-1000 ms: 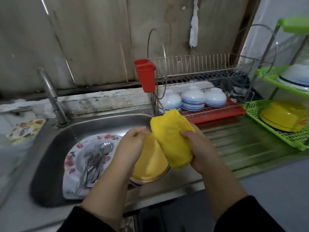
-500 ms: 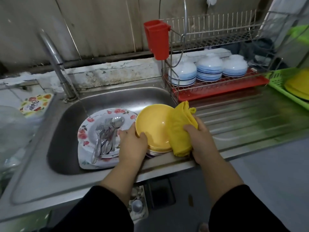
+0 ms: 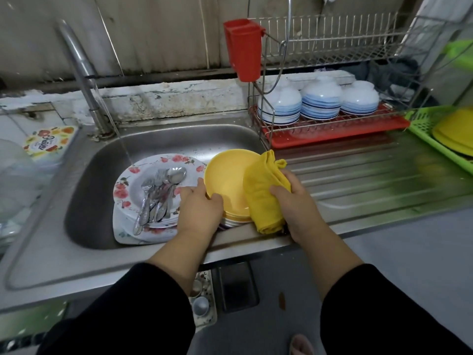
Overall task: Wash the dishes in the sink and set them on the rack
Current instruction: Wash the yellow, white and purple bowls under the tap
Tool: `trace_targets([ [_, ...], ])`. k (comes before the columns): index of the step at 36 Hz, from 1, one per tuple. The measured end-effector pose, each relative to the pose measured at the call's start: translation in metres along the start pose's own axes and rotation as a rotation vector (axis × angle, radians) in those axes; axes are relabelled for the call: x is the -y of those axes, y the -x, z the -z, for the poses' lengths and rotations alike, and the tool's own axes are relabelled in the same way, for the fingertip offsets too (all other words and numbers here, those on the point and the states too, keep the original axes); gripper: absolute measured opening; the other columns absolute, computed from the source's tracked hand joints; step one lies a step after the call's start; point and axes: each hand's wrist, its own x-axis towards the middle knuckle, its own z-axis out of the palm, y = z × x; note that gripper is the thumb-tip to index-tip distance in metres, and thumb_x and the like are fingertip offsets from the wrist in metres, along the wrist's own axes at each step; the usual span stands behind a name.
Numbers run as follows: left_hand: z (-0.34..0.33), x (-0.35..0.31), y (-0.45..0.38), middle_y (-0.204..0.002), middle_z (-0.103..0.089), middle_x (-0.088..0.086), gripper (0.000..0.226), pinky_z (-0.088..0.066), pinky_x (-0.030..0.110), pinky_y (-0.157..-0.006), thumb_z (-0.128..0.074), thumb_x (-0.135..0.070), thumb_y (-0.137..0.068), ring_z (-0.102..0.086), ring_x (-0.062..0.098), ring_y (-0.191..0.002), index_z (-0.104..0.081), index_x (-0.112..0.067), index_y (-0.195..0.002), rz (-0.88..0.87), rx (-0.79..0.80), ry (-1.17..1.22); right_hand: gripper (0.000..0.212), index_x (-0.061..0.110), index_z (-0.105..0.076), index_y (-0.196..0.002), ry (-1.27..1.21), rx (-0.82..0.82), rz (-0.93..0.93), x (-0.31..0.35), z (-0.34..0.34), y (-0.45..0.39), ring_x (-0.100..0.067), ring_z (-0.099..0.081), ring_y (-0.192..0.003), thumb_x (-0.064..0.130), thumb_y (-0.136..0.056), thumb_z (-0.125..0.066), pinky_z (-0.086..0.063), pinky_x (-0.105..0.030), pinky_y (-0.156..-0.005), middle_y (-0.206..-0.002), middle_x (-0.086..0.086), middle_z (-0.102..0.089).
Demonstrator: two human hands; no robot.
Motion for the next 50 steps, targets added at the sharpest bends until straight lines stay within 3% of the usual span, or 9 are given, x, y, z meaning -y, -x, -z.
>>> trace_targets([
  [3, 0.0, -0.001, 0.001, -0.129, -0.035, 0.017, 0.047, -0.035, 0.026, -0.085, -0.044, -0.018, -0.092, -0.046, 0.031, -0.107, -0.042, -0.011, -0.138, -0.029, -0.002, -0.003, 0.032, 0.039, -0.054, -0.105, 0.016, 0.007, -0.005, -0.001, 0.0, -0.001, -0.02, -0.058, -0.103, 0.009, -0.093, -0.05, -0.051, -0.037, -0.087, -0.113, 0.0, -0.061],
  [6, -0.001, -0.002, 0.002, -0.13, -0.035, 0.014, 0.053, -0.031, 0.022, -0.08, -0.045, -0.017, -0.092, -0.045, 0.028, -0.11, -0.036, -0.011, -0.144, -0.061, -0.026, -0.005, 0.033, 0.041, -0.053, -0.099, -0.016, 0.03, -0.006, -0.002, 0.002, -0.002, -0.015, -0.059, -0.096, 0.009, -0.094, -0.05, -0.051, -0.031, -0.079, -0.101, 0.009, -0.061],
  [13, -0.004, 0.0, 0.0, -0.111, -0.032, 0.006, 0.046, -0.028, 0.021, -0.077, -0.045, -0.017, -0.092, -0.042, 0.026, -0.107, -0.042, -0.011, -0.137, -0.093, -0.042, -0.005, 0.034, 0.04, -0.056, -0.099, -0.064, 0.051, -0.012, -0.004, 0.002, -0.004, -0.013, -0.06, -0.096, 0.007, -0.093, -0.05, -0.051, -0.028, -0.075, -0.103, 0.008, -0.063],
  [29, -0.003, 0.004, -0.001, -0.106, -0.037, 0.003, 0.04, -0.026, 0.014, -0.069, -0.05, -0.02, -0.094, -0.04, 0.011, -0.087, -0.052, -0.013, -0.133, -0.151, -0.095, 0.145, 0.033, 0.035, -0.058, -0.095, -0.178, 0.033, -0.016, -0.004, 0.004, -0.004, -0.012, -0.061, -0.091, 0.003, -0.092, -0.051, -0.05, -0.024, -0.068, -0.106, 0.002, -0.063],
  [33, 0.002, 0.001, 0.003, -0.126, -0.042, 0.002, 0.041, -0.028, 0.012, -0.088, -0.051, -0.02, -0.096, -0.044, 0.013, -0.112, -0.05, -0.02, -0.137, -0.174, -0.122, 0.293, 0.032, 0.034, -0.057, -0.095, -0.223, 0.037, -0.036, -0.003, 0.005, -0.005, -0.008, -0.061, -0.085, 0.003, -0.094, -0.05, -0.05, -0.021, -0.063, -0.097, 0.009, -0.064],
  [35, 0.003, -0.002, 0.003, -0.14, -0.045, 0.0, 0.044, -0.034, 0.03, -0.106, -0.05, -0.027, -0.095, -0.041, 0.014, -0.128, -0.049, -0.023, -0.138, -0.195, -0.126, 0.364, 0.031, 0.033, -0.057, -0.096, -0.248, 0.03, -0.052, -0.002, 0.006, -0.005, -0.011, -0.061, -0.087, 0.003, -0.094, -0.05, -0.05, -0.026, -0.067, -0.098, 0.007, -0.064],
  [42, 0.011, -0.035, 0.004, -0.102, -0.055, -0.009, 0.033, -0.049, 0.031, -0.08, -0.057, -0.026, -0.093, -0.057, 0.012, -0.093, -0.036, -0.03, -0.118, 0.001, -0.016, 0.699, 0.027, 0.032, -0.056, -0.096, -0.309, 0.044, -0.085, 0.001, 0.008, -0.005, -0.012, -0.061, -0.086, 0.006, -0.094, -0.049, -0.049, -0.027, -0.068, -0.097, 0.006, -0.064],
  [45, 0.018, -0.045, -0.009, -0.108, -0.055, 0.003, 0.045, -0.048, 0.044, -0.089, -0.069, -0.034, -0.081, -0.056, 0.026, -0.101, -0.037, -0.031, -0.113, 0.106, 0.057, 0.744, 0.026, 0.031, -0.057, -0.1, -0.328, 0.036, -0.106, 0.002, 0.008, -0.005, -0.016, -0.062, -0.089, 0.007, -0.095, -0.049, -0.05, -0.03, -0.069, -0.1, 0.002, -0.065],
  [50, 0.028, -0.055, -0.016, -0.119, -0.057, 0.008, 0.047, -0.045, 0.034, -0.07, -0.063, -0.024, -0.086, -0.056, 0.025, -0.093, -0.044, -0.028, -0.128, 0.159, 0.177, 0.824, 0.028, 0.029, -0.053, -0.118, -0.352, 0.029, -0.183, 0.012, 0.006, -0.008, -0.022, -0.062, -0.093, 0.012, -0.096, -0.048, -0.051, -0.035, -0.073, -0.104, 0.0, -0.064],
])
